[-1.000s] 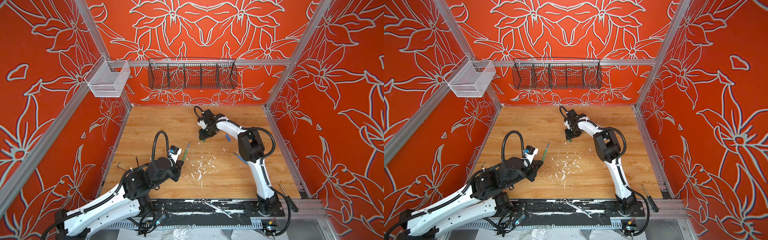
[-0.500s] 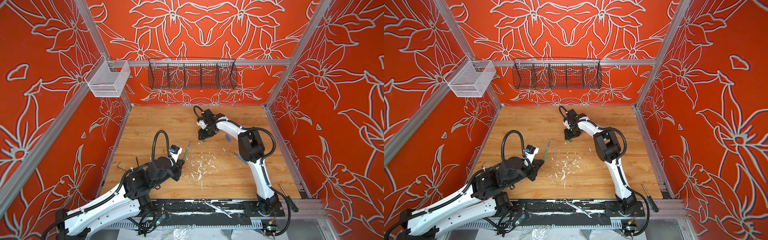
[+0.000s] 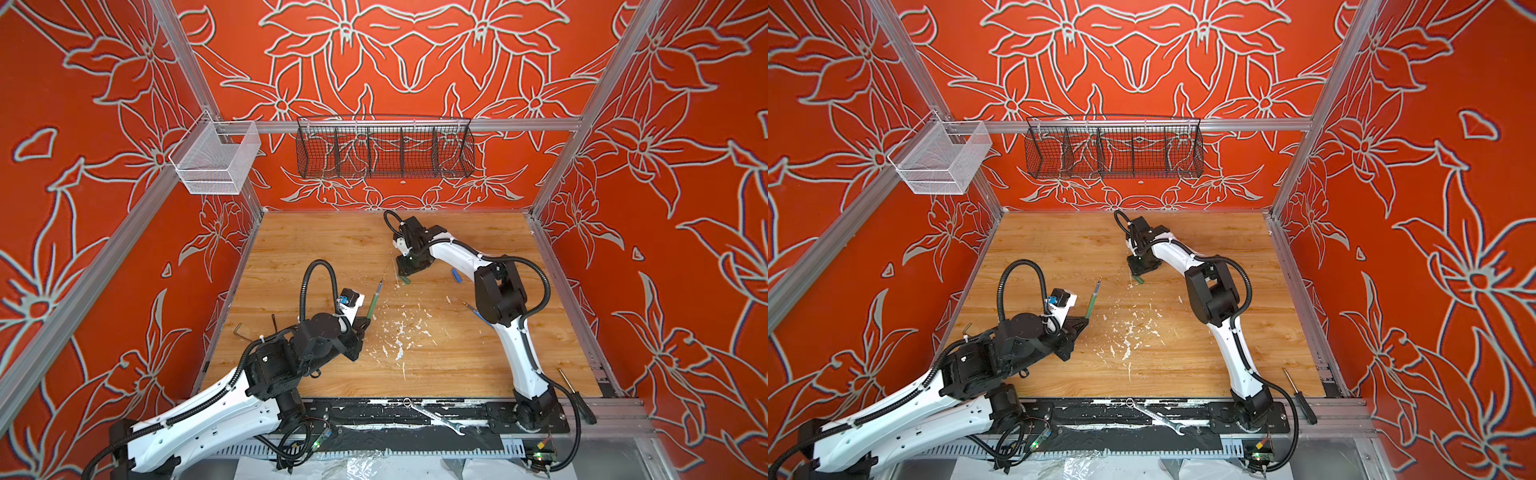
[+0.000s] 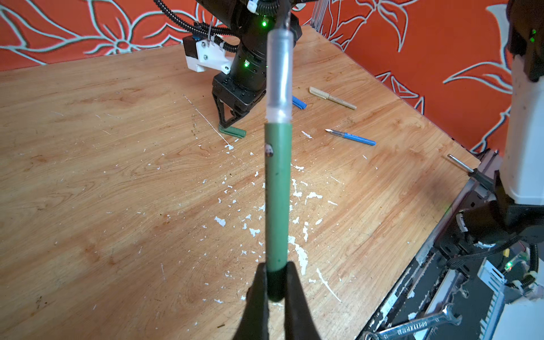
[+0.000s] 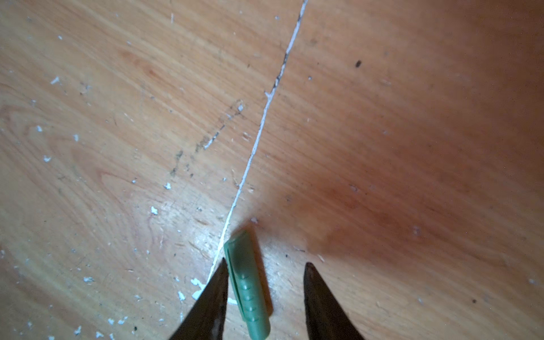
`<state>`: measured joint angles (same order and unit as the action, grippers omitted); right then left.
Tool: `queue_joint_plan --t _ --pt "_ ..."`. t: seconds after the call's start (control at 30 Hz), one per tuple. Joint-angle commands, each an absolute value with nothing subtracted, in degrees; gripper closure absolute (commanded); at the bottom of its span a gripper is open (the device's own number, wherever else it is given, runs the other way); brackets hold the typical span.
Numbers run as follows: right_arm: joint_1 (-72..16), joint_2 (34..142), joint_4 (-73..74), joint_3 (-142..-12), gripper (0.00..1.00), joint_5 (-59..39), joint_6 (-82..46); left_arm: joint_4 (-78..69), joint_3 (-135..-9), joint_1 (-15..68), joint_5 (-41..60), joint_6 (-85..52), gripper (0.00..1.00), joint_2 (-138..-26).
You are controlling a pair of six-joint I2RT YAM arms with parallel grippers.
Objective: Insert the pens into the pen caps
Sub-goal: 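Lower the right gripper onto the green cap lying on the table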
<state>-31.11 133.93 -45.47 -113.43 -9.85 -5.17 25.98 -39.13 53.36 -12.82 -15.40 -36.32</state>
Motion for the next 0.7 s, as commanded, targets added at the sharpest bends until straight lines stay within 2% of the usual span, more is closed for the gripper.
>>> queue_joint_plan --t 0.0,0.4,0.67 --pt "-31.82 134.35 -47.59 -112.75 0.59 -8.15 -5.18 24.61 -41.45 53.70 -12.85 -14.05 1.00 -36.58" --pt "-32.48 131.98 -43.66 -108.22 0.58 -12.21 -5.80 25.20 -41.22 53.70 -13.16 -14.51 1.00 -36.59" --pt "-32.72 132.51 -44.87 -108.31 0.65 -10.34 -6.84 24.96 -41.15 53.70 -13.14 -14.45 1.00 -36.09"
